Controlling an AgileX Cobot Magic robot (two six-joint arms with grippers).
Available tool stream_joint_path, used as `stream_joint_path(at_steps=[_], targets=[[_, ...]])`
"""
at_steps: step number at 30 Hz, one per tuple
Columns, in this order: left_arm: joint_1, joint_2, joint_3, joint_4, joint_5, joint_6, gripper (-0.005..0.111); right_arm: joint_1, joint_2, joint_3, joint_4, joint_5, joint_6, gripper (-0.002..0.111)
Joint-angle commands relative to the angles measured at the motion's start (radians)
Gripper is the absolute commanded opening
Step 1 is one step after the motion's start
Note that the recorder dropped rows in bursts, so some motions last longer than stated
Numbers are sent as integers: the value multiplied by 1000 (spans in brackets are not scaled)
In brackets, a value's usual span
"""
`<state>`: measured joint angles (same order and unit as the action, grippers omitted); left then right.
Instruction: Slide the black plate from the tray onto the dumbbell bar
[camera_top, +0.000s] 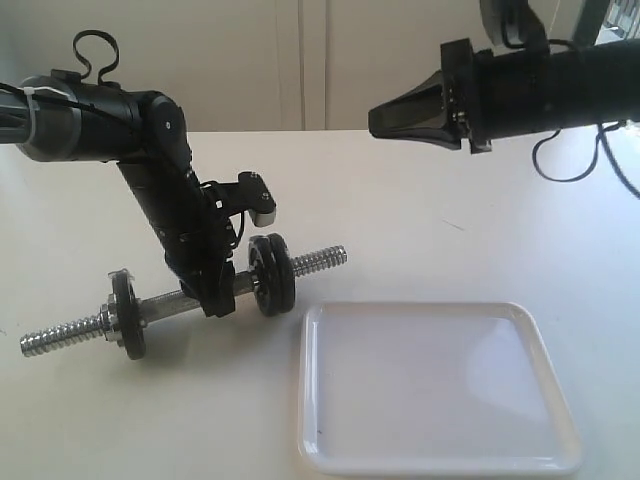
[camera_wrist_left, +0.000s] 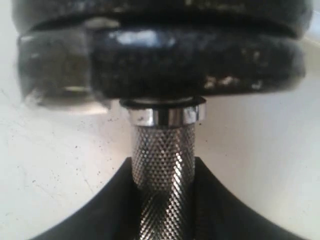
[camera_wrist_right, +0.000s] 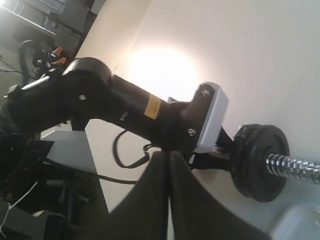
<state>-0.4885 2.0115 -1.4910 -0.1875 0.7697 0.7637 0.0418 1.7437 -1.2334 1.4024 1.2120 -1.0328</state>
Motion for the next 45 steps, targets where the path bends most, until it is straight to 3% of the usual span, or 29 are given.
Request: stream_joint_path(at_steps=[1,4,8,10,12,45], targets=[[-1,-47,-22,-50,-1,-4,0,-3,-132,49,6,9,-9,0],[-1,-47,-22,-50,11,-4,3,-3,-207,82,9,9,-9,0],[-1,-47,-22,-50,15,-4,45,-3,-293,108,-1,9,-9,0],[-1,-47,-22,-50,23,-4,57,-3,-299,108,-3,9,-9,0],[-1,-47,-22,-50,34,-4,61,-3,-299,108,-3,9,-9,0],[-1,-60,-24,18,70,-32,61,-3,-299,108,-5,9,-9,0]])
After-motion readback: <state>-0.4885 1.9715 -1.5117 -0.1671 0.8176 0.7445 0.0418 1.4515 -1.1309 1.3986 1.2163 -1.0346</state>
